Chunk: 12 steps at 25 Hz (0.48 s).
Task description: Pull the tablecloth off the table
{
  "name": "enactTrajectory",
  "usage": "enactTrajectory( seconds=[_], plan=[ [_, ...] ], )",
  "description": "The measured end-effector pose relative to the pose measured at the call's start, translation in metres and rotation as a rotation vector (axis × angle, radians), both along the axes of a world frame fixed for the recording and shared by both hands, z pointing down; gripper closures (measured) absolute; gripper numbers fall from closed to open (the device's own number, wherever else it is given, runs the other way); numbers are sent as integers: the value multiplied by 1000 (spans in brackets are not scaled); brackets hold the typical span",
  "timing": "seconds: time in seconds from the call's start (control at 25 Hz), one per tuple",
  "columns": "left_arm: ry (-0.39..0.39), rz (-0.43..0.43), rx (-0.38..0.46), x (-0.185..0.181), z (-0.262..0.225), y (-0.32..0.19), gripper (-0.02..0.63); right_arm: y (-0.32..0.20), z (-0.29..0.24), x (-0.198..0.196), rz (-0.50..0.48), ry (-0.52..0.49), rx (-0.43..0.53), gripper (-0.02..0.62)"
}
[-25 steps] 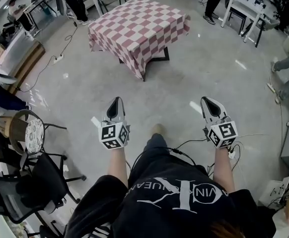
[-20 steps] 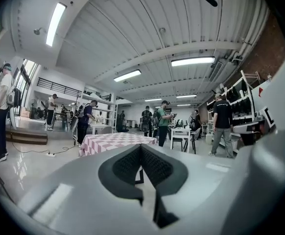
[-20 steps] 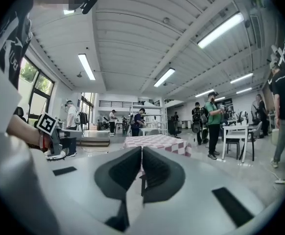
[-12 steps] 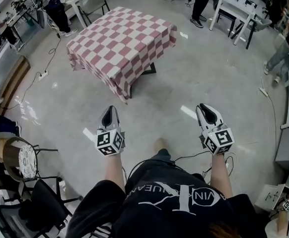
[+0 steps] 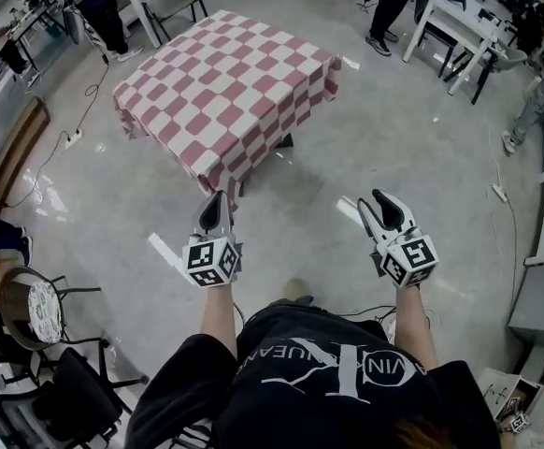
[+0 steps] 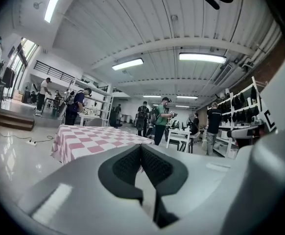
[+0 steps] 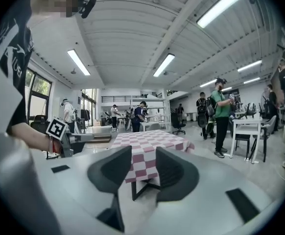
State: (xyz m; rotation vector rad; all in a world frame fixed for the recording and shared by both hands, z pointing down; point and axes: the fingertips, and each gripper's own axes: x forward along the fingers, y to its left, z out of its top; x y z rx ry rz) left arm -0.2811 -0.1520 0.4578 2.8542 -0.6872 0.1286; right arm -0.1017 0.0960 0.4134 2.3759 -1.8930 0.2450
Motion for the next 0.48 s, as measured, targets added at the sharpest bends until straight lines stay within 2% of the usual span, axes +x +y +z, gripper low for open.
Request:
enactTrajectory(
  seconds=[0.24,0.4,0.48],
  plan=[
    [5,-16,-13,11,5,-26,594,-31,12,30,-4,-42,7,466],
    [84,17,-81,-1,-3,-31,584,-47,24,37,-20,-81,2,460],
    [103,14,-95,-12,-6,-37,516,-61,28,41,-31,-101,-1,457]
  ],
)
